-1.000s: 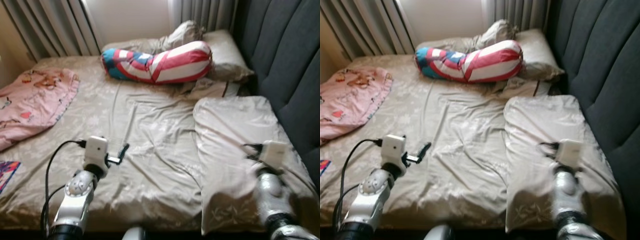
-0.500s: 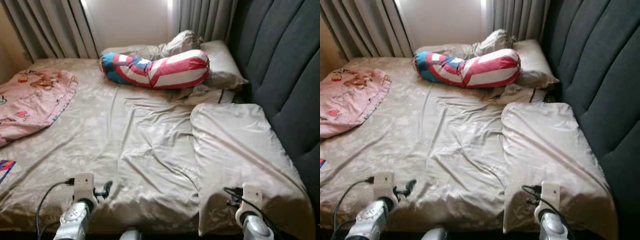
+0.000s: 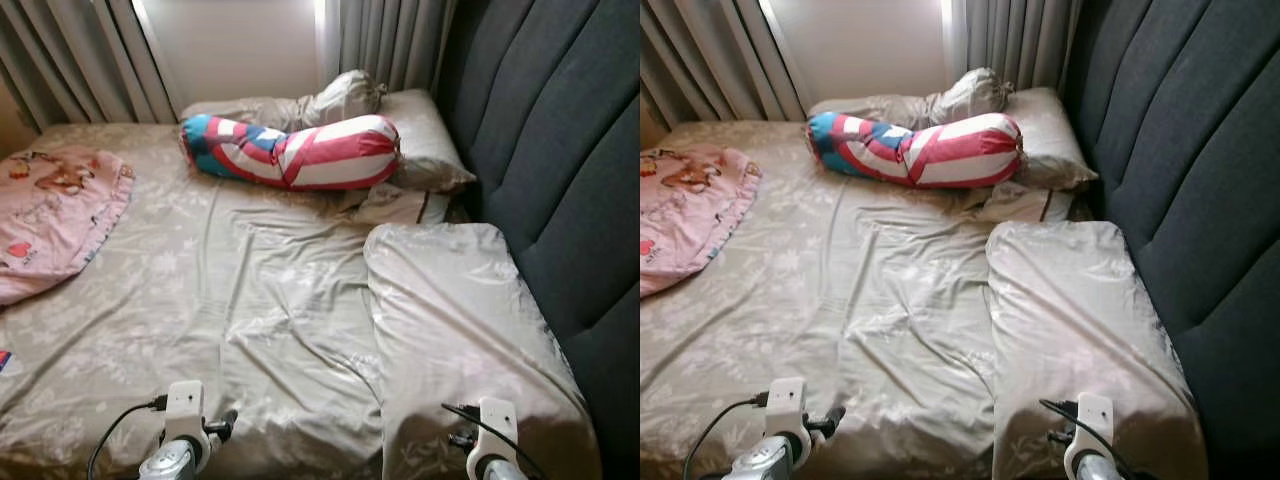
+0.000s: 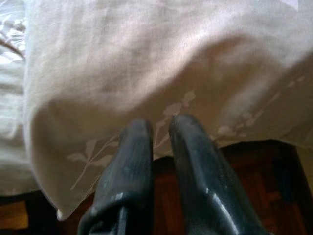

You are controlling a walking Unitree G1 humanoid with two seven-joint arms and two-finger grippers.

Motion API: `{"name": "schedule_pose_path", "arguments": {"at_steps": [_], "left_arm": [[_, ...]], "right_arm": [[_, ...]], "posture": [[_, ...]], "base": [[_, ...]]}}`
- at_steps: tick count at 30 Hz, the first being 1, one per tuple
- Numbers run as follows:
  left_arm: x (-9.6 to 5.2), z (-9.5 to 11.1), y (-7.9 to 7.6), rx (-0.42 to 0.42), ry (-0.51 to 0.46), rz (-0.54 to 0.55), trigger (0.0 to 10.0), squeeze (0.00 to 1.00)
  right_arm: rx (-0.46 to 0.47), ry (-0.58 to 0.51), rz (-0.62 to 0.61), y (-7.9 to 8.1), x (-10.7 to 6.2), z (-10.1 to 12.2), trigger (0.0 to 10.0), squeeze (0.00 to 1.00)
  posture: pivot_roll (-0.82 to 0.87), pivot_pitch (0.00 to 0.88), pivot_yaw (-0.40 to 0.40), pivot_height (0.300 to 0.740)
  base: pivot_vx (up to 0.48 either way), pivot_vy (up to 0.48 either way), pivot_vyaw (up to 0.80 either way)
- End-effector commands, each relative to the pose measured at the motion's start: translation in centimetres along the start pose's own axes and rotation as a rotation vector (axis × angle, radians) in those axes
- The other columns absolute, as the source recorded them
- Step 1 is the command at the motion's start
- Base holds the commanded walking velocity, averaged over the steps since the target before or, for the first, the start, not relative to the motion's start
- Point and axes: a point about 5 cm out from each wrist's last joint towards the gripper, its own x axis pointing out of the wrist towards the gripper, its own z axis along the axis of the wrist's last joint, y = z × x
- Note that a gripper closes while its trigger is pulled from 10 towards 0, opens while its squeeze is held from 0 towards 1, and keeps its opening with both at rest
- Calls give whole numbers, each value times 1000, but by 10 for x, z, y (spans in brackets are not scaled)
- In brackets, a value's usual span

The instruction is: Clean up the room

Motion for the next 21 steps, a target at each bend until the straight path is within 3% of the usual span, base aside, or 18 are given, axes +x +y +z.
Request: {"name": "schedule_pose_path", "arguments": {"at_steps": [1,5,10,13,18,19,21], "left_arm": [[-5,-21,1,38,79,11,10000,0],[-14,-46,8,76,154,40,10000,0],[-15,-49,2,81,159,-11,10000,0],[-20,-60,5,151,190,-25,10000,0],[-31,-80,18,187,240,-20,10000,0],[-34,-85,23,201,251,-21,10000,0],[-42,-94,35,216,273,-15,10000,0]], "right_arm": [[-32,46,11,0,-3,-14,10000,0],[-34,84,7,4,-5,-26,10000,0],[-31,79,10,4,-5,-25,10000,0],[-52,79,7,5,-5,-24,10000,0],[-34,60,15,8,-4,-22,10000,0],[-32,56,15,9,-4,-22,10000,1000],[-31,52,13,9,-4,-21,10000,1000]], "posture": [[-49,0,-24,740],[-59,0,-32,740],[-54,0,-28,740],[-64,0,-20,740],[-69,0,-10,740],[-68,0,-9,740],[-66,0,-10,740]], "base": [[0,0,0],[0,0,0],[0,0,0],[0,0,0],[0,0,0],[0,0,0],[0,0,0]]}}
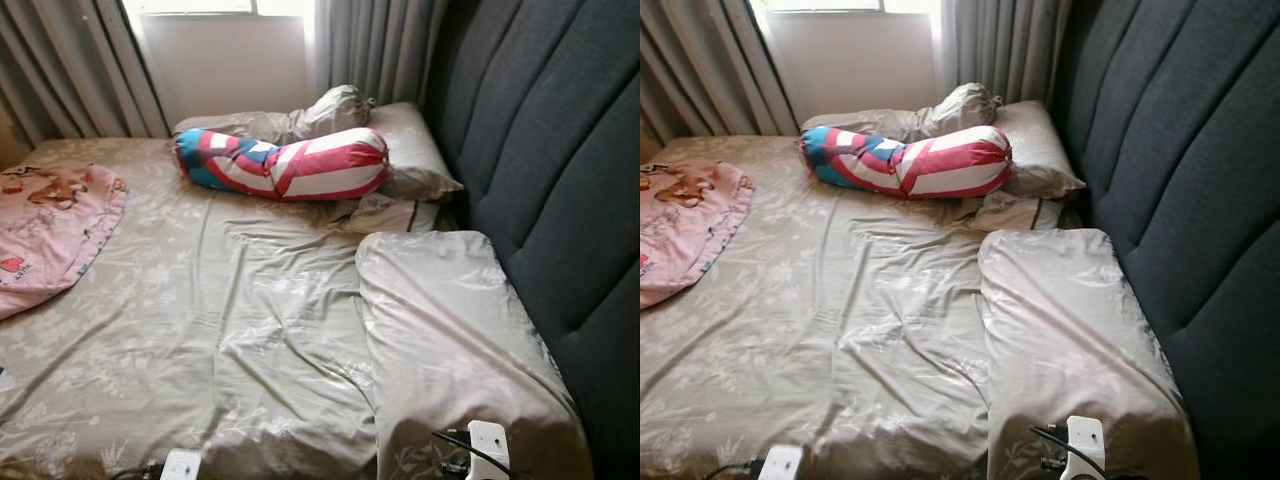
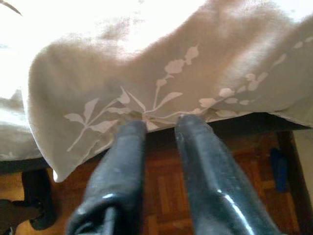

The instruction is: Clean up the room

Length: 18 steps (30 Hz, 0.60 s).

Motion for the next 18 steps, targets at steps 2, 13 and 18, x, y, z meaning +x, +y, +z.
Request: {"name": "schedule_pose_path", "arguments": {"at_steps": [2,13,18], "left_arm": [[-6,-11,16,18,24,12,10000,0],[-11,-14,39,-51,32,71,10000,0],[-10,-12,36,-95,6,65,10000,0]], "right_arm": [[9,-14,3,3,1,4,10000,1000],[-9,-4,-3,2,1,6,10000,1000],[-18,-8,-2,0,2,7,10000,1000]], "posture": [[-64,0,-10,740],[-61,0,-15,740],[-53,0,-28,740]], "base": [[0,0,0],[0,0,0],[0,0,0]]}}
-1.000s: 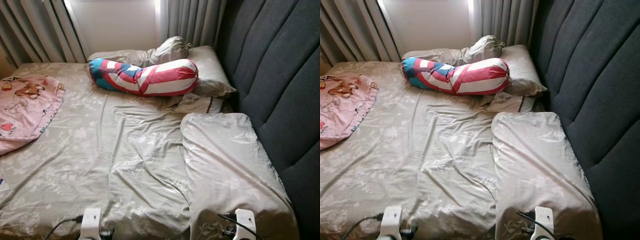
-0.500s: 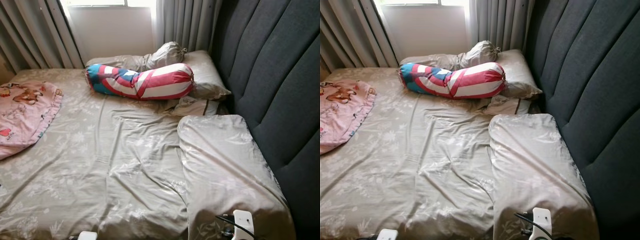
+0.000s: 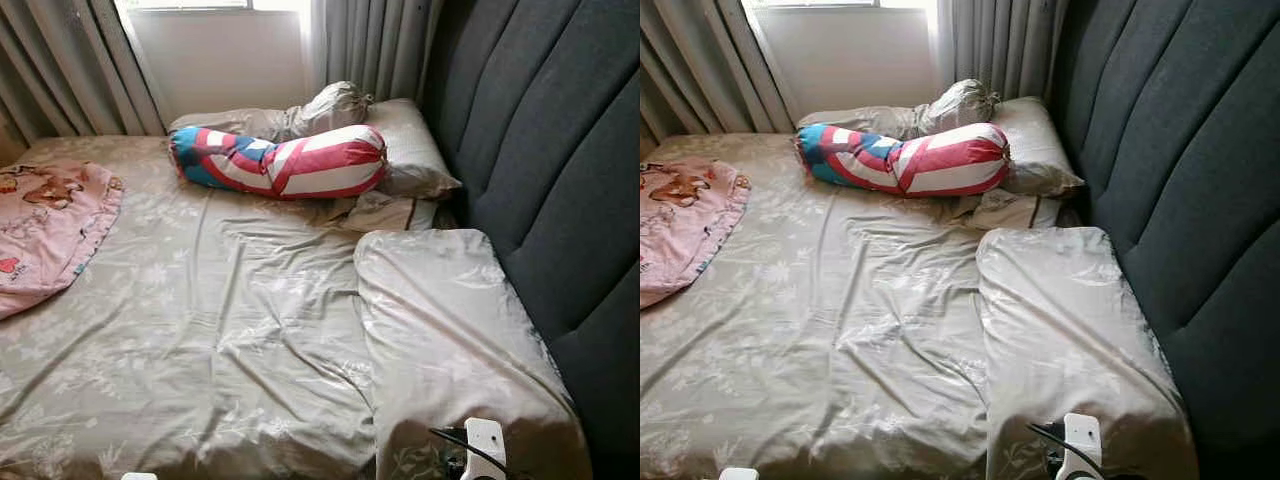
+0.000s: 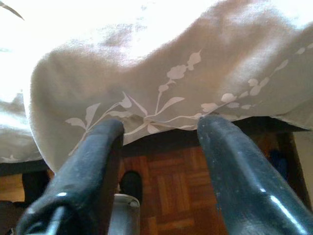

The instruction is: Clean up the room

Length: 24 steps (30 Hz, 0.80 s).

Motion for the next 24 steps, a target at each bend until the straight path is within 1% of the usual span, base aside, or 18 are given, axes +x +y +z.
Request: {"name": "schedule_pose_path", "arguments": {"at_steps": [1,3,6,9,10,11,13,14,15,16,17,18,19,20,21,22,23,24], "left_arm": [[-1,-3,-2,-16,0,-7,10000,0],[1,-2,-10,-22,-9,-24,10000,0],[1,0,-11,-31,-21,-21,10000,0],[2,12,-6,-86,-90,-3,10000,0],[2,12,-6,-86,-90,-3,10000,0],[2,19,-2,-58,-127,7,10000,0],[2,26,1,-25,-164,8,10000,0],[8,55,-13,-15,-249,-14,10000,0],[13,123,-44,-6,-442,-55,10000,0],[13,123,-44,-6,-442,-55,10000,0],[6,178,-67,1,-611,-84,10000,0],[0,199,-77,20,-693,-96,10000,0],[-6,211,-82,42,-763,-107,10000,0],[-16,227,-86,72,-872,-119,10000,0],[-21,231,-86,69,-915,-130,10000,0],[-21,231,-86,69,-915,-130,10000,0],[-28,234,-86,68,-983,-145,10000,0],[-31,233,-85,75,-1016,-150,10000,0]], "right_arm": [[-19,-4,1,-1,1,5,10000,1000],[-24,-5,3,-1,1,5,10000,1000],[-29,-5,7,-1,1,6,10000,1000],[-38,-3,10,-3,1,6,10000,984],[-38,-3,10,-3,1,6,10000,984],[-57,-7,11,-3,1,7,10000,0],[-57,-12,11,-3,1,8,10000,0],[-56,-15,13,-3,2,9,10000,0],[-61,-18,17,-3,2,10,10000,0],[-61,-18,17,-3,2,10,10000,0],[-66,-19,20,-3,2,10,10000,0],[-65,-20,19,-3,2,10,10000,0],[-63,-19,18,-4,2,10,10000,0],[-62,-14,14,-5,1,9,10000,0],[-62,-11,13,-5,1,7,10000,0],[-62,-11,13,-5,1,7,10000,0],[-55,-6,7,-6,1,5,10000,0],[-52,-3,4,-7,0,4,10000,0]], "posture": [[-52,0,-31,740],[-50,0,-36,740],[-50,0,-39,740],[-30,0,-54,740],[-30,0,-54,740],[-26,0,-58,740],[-29,0,-61,740],[-37,0,-59,740],[-43,0,-56,740],[-43,0,-56,740],[-48,0,-53,740],[-48,0,-53,740],[-49,0,-49,740],[-49,0,-49,740],[-50,0,-44,740],[-50,0,-44,740],[-45,0,-42,740],[-45,0,-42,740]], "base": [[0,0,0],[0,0,0],[0,0,0],[0,0,0],[0,0,0],[0,0,0],[0,0,0],[0,0,0],[0,0,0],[0,0,0],[0,0,0],[0,0,0],[0,0,0],[0,0,0],[0,0,0],[0,0,0],[0,0,0],[0,0,0]]}}
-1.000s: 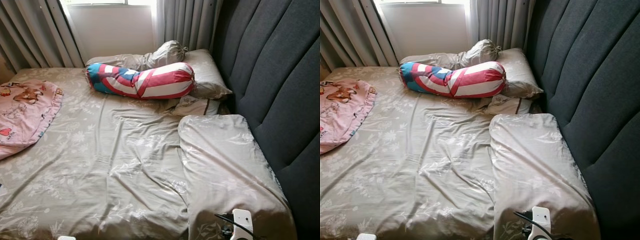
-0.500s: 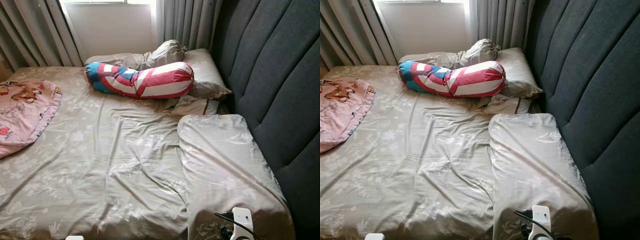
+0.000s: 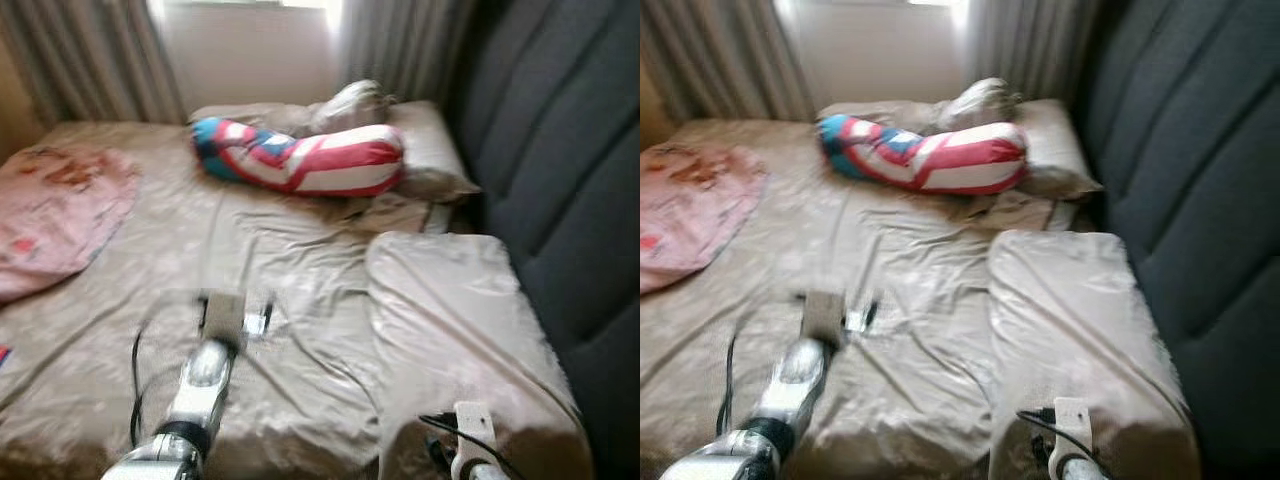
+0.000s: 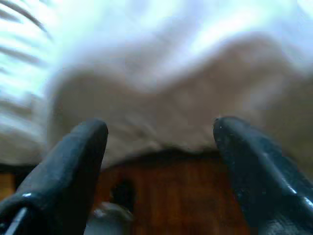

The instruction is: Clean up the room

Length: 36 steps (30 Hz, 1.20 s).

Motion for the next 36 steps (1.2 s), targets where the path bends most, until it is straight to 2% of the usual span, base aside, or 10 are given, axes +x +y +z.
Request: {"name": "schedule_pose_path", "arguments": {"at_steps": [1,4,9,15,18,23,25,28,31,36], "left_arm": [[-23,-22,1,-2,68,-11,10000,0],[-52,-22,16,5,-1,24,10000,0],[-84,-25,30,15,9,85,10000,0],[-86,-39,31,30,98,101,10000,0],[-73,-53,36,-1,238,130,10000,0],[-73,-78,37,30,464,108,10000,0],[-82,-94,36,13,590,105,10000,0],[-91,-103,34,-7,665,113,10000,0],[-118,-126,30,-70,869,179,10000,0],[-123,-131,15,-34,906,97,10000,0]], "right_arm": [[11,6,-8,-1,0,0,10000,0],[15,6,-8,-1,0,0,10000,0],[25,-1,-23,-4,0,1,10000,0],[15,7,-21,-6,0,0,10000,0],[9,8,-15,-6,0,0,10000,0],[1,4,-6,-5,0,2,10000,0],[1,4,-5,-5,0,2,10000,0],[1,5,-5,-4,0,2,10000,0],[9,10,-7,-2,0,1,10000,0],[35,7,-15,0,0,-1,10000,0]], "posture": [[-45,0,-42,740],[-56,0,-32,740],[-53,0,-31,740],[-29,0,-49,740],[-26,0,-50,740],[-42,0,-46,740],[-47,0,-44,740],[-54,0,-39,740],[-76,0,-25,740],[-103,0,-8,740]], "base": [[0,0,0],[0,0,0],[0,0,0],[0,0,0],[0,0,0],[0,0,0],[0,0,0],[0,0,0],[0,0,0],[0,0,0]]}}
